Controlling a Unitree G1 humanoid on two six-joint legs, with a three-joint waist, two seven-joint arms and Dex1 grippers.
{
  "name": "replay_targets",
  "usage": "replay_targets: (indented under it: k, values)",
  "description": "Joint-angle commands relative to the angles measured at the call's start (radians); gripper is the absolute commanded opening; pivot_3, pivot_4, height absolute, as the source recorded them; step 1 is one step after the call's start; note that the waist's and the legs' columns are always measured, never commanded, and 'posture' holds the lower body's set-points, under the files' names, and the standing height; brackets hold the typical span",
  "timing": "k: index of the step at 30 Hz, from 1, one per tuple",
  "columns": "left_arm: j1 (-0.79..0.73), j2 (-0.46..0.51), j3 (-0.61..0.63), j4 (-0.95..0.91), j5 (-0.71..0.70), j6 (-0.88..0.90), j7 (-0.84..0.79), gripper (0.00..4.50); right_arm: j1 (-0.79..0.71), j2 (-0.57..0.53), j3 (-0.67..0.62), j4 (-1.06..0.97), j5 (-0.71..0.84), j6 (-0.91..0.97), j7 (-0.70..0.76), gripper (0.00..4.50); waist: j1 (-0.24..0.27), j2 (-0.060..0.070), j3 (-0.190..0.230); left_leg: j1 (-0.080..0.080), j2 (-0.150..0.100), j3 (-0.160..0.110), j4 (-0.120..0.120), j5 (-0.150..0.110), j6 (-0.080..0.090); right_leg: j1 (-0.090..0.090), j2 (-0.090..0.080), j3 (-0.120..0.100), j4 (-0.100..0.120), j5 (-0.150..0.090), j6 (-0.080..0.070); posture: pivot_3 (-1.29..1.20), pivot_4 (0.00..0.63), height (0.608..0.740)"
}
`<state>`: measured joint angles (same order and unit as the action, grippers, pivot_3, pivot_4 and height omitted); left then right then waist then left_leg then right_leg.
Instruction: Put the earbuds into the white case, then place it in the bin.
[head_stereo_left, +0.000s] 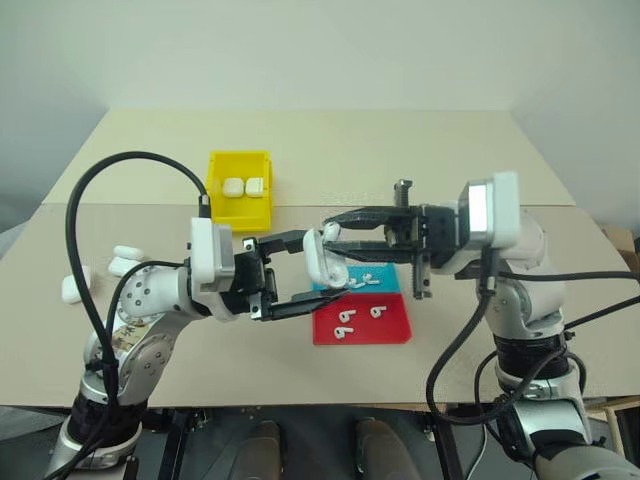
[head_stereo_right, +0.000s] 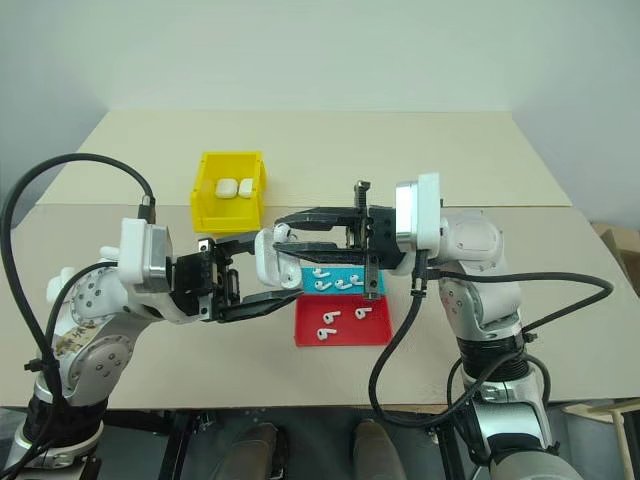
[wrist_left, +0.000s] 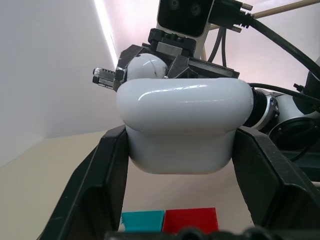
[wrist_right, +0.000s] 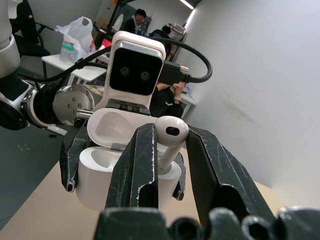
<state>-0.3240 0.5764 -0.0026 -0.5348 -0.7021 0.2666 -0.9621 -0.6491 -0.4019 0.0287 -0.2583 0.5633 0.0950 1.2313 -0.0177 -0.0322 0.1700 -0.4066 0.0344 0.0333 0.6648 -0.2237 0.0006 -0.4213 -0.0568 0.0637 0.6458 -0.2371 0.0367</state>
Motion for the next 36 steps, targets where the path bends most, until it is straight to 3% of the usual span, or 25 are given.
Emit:
replay_targets:
  k: [1,14,19,31,36]
  values:
    - [-0.006,-0.008,0.0,-0.029,0.002,-0.014,0.0,2.78,0.004,-0.009,0.007,0.001,-0.01,-0.027,-0.004,0.86,0.0,0.0,0.0,0.0,0.0,0.0,0.0,0.0,0.0,0.0,0.0,0.0,0.0,0.0,0.0,0.0,0.15,0.74]
    - [-0.007,-0.033,-0.005,-0.022,0.024,-0.029,-0.007,2.78,0.011,-0.043,0.032,0.025,-0.024,-0.086,0.063,0.86,0.0,0.0,0.0,0.0,0.0,0.0,0.0,0.0,0.0,0.0,0.0,0.0,0.0,0.0,0.0,0.0,0.15,0.74]
    - [-0.011,-0.037,-0.005,-0.016,0.03,-0.027,-0.008,2.78,0.013,-0.058,0.044,0.029,-0.035,-0.107,0.075,2.23,0.0,0.0,0.0,0.0,0.0,0.0,0.0,0.0,0.0,0.0,0.0,0.0,0.0,0.0,0.0,0.0,0.15,0.74]
    - [0.018,-0.02,0.0,0.031,0.083,-0.04,-0.031,2.78,0.001,-0.112,0.02,0.033,-0.003,-0.097,0.12,2.23,0.001,0.0,0.0,0.0,0.0,0.0,0.0,0.0,0.0,0.0,0.0,0.0,0.0,0.0,0.0,0.0,0.15,0.74]
    - [0.101,0.051,0.019,0.107,0.175,-0.129,-0.103,2.78,-0.108,-0.277,0.013,0.049,-0.008,0.1,0.127,2.23,-0.002,0.001,0.001,0.0,0.0,0.001,0.0,0.0,0.0,-0.001,0.0,0.0,0.0,0.0,0.0,0.0,0.15,0.74]
